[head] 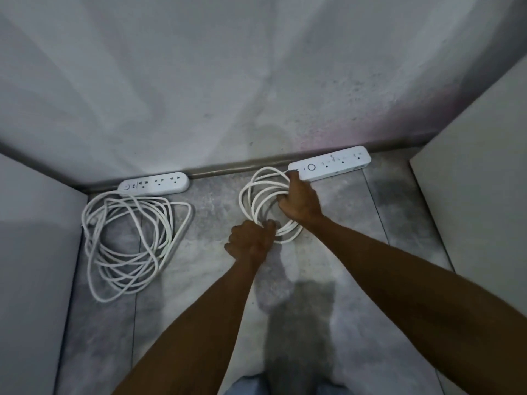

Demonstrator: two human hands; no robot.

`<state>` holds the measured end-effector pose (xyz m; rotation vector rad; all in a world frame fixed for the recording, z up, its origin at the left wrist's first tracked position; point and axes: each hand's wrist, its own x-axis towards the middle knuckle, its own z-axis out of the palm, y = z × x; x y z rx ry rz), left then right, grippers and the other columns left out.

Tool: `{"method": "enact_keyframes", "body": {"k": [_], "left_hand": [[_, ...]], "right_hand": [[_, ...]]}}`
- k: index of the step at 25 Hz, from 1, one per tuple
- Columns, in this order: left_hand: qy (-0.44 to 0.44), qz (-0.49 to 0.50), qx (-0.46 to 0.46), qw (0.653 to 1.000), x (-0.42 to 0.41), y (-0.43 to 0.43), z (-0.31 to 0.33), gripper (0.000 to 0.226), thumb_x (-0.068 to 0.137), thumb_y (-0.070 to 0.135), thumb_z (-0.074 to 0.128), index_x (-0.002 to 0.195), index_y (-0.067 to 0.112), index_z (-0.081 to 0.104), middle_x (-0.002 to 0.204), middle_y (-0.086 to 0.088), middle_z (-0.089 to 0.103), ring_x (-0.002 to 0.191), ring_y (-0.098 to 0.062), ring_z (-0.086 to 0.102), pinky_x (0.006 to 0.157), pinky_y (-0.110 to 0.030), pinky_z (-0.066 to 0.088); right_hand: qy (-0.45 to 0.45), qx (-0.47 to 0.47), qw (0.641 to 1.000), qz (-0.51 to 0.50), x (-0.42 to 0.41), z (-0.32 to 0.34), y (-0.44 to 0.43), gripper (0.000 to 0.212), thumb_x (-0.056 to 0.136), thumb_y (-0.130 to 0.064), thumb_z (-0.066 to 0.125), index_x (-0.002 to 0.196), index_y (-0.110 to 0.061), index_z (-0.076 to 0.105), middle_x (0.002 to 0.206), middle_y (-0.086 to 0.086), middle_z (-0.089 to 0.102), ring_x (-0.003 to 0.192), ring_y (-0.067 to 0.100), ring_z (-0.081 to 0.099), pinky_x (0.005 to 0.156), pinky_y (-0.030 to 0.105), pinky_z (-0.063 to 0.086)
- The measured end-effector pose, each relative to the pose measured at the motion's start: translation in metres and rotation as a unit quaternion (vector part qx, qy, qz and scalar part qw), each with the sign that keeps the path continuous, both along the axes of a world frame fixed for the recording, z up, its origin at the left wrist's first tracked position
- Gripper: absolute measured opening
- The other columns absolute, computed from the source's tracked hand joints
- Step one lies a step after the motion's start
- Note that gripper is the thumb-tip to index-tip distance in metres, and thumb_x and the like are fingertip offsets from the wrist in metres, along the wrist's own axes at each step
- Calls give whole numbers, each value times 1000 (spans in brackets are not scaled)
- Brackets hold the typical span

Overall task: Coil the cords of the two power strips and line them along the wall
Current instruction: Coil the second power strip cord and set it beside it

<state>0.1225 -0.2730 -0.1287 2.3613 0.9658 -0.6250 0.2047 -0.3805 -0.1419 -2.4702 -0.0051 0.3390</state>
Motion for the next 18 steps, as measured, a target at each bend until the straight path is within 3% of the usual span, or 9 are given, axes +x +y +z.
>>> {"method": "enact_keyframes", "body": {"k": [3, 6, 8, 11, 14, 18], "left_hand": [[21, -42, 34, 998, 10, 14, -5, 90, 79, 86, 39, 126, 12, 60, 128, -15, 62, 119, -36, 57, 100, -48, 41], [-105, -110, 118, 981, 19, 27, -7, 95, 75, 81, 55, 137, 10, 42, 138, -19, 49, 124, -40, 49, 99, -53, 39], [-224, -240, 179, 927, 32, 39, -12, 93, 80, 63, 65, 147, 11, 30, 149, -20, 39, 132, -40, 41, 103, -54, 37], [-261, -478, 187, 818, 58, 46, -22, 70, 98, 47, 43, 155, 12, 24, 162, -18, 26, 148, -37, 25, 116, -50, 23], [-202, -510, 139, 824, 70, 51, -43, 63, 105, 44, 27, 159, 14, 15, 167, -10, 13, 153, -31, 7, 122, -48, 9], [-244, -496, 86, 829, 72, 60, -60, 59, 107, 36, 32, 158, 10, 18, 166, -11, 13, 154, -32, 6, 123, -48, 8]], "right_hand": [[-93, -113, 982, 115, 14, -11, -4, 63, 84, -18, 61, 141, -7, 36, 124, 22, 51, 102, 41, 59, 83, 47, 53], [-255, -253, 912, 198, 19, -18, -16, 38, 86, -11, 43, 121, -2, 54, 106, 22, 55, 89, 37, 56, 73, 44, 44], [-297, -283, 882, 232, 18, -26, -15, 34, 89, -9, 34, 111, -3, 59, 102, 21, 57, 88, 34, 53, 74, 44, 39], [-314, -268, 879, 238, 21, -35, -17, 35, 93, -16, 36, 116, -5, 61, 112, 21, 61, 98, 36, 56, 85, 48, 39], [-290, -237, 887, 272, 26, -47, -31, 57, 87, -33, 47, 135, -2, 55, 142, 23, 51, 135, 40, 44, 111, 61, 26], [-282, -195, 903, 258, 27, -54, -31, 59, 94, -40, 45, 142, -4, 50, 153, 20, 40, 147, 38, 29, 117, 61, 17]]}}
